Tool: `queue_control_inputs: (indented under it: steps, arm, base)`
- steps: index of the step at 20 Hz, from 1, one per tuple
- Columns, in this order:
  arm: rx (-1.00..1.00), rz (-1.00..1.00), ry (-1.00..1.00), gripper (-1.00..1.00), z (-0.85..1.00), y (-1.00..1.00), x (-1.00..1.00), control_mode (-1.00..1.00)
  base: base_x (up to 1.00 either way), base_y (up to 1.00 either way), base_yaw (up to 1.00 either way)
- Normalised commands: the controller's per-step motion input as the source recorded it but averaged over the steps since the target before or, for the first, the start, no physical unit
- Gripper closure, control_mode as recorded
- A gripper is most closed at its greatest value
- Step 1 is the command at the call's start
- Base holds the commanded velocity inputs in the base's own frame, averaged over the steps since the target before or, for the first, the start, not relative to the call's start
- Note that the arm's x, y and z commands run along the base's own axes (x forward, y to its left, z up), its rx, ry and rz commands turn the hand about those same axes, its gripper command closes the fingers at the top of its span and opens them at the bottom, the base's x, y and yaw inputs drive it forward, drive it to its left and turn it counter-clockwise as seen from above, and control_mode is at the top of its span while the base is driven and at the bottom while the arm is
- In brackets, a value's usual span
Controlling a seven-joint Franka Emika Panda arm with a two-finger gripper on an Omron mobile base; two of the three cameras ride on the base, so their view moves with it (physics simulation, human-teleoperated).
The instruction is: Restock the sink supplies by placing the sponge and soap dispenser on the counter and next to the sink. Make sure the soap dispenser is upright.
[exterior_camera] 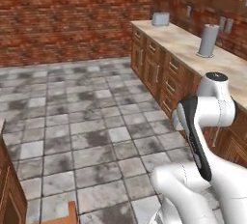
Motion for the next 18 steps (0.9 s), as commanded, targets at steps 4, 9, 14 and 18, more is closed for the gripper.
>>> queue_control_inputs:
  steps: [4,9,14,18]
  arm:
    - [0.00,0.00,0.00,1.00,0.00,0.00,0.00,1.00]
    - [0.00,0.00,0.00,1.00,0.00,0.00,0.00,1.00]
    - [0.00,0.00,0.00,1.00,0.00,0.00,0.00,1.00]
    - [0.00,0.00,0.00,1.00,0.00,0.00,0.00,1.00]
  base:
    - [0.28,-0.46,-0.64]
    - [0.33,-0.34,-0.61]
    - [0.60,-0.09,-0.58]
    - [0.87,0.00,-0.49]
